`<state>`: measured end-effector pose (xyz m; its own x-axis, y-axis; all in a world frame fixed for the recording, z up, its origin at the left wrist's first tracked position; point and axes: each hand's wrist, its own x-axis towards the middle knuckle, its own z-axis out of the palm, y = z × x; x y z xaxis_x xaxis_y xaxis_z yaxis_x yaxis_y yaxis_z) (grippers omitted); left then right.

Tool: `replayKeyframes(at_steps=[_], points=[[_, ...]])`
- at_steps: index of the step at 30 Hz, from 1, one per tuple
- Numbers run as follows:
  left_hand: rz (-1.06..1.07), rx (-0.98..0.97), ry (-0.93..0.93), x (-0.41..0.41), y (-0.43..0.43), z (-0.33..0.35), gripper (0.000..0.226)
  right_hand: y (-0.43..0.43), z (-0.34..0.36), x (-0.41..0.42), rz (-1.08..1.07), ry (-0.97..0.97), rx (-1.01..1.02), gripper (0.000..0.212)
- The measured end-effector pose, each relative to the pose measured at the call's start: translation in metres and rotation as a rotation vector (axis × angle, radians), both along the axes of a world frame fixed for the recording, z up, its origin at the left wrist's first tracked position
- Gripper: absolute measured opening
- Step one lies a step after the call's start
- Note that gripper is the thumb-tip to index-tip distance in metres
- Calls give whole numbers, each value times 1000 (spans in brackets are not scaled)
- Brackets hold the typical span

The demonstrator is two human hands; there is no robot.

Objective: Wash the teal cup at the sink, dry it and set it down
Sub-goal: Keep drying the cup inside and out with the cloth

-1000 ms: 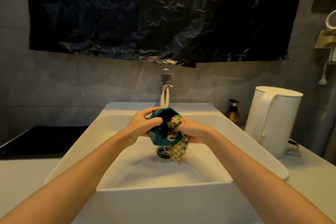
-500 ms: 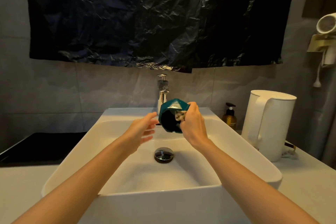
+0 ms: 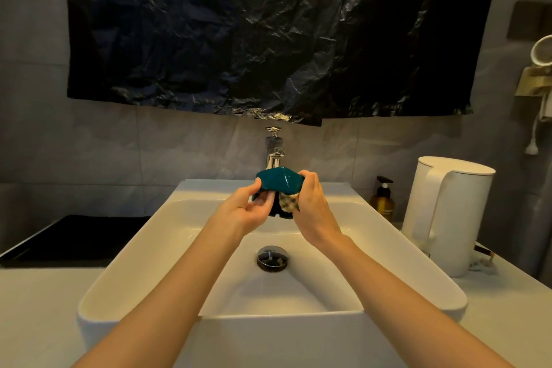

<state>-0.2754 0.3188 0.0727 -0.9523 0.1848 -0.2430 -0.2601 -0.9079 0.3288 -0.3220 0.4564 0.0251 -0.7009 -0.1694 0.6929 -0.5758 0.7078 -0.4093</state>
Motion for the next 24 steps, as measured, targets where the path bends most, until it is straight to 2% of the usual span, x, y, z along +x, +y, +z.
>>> replayKeyframes(at_steps=[3,6,9,10,12,15,19,21,24], points=[[57,-92,12,-5,-6,0,23,-3,-2,-2,138,-186,95,63],[106,-259,22,-10,-14,1,20,-7,-2,-1,282,-370,97,65],[131,-427,31,-13,-23,0,10,-4,0,-2,248,-361,245,77],[140,-463,34,-15,-25,1,12,-3,2,-3,237,-338,252,67],[158,-499,49,-18,-29,3,22,-3,5,-4,248,-344,138,36],[164,-573,89,-21,-32,6,27,-3,13,-5,140,-387,-65,18],[133,-638,102,-22,-35,1,18,3,19,-11,-74,-495,-463,16],[126,-636,86,-22,-32,-2,11,1,20,-12,-21,-594,-564,18],[116,-626,74,-20,-26,-3,8,-10,20,-2,185,-689,-575,26]])
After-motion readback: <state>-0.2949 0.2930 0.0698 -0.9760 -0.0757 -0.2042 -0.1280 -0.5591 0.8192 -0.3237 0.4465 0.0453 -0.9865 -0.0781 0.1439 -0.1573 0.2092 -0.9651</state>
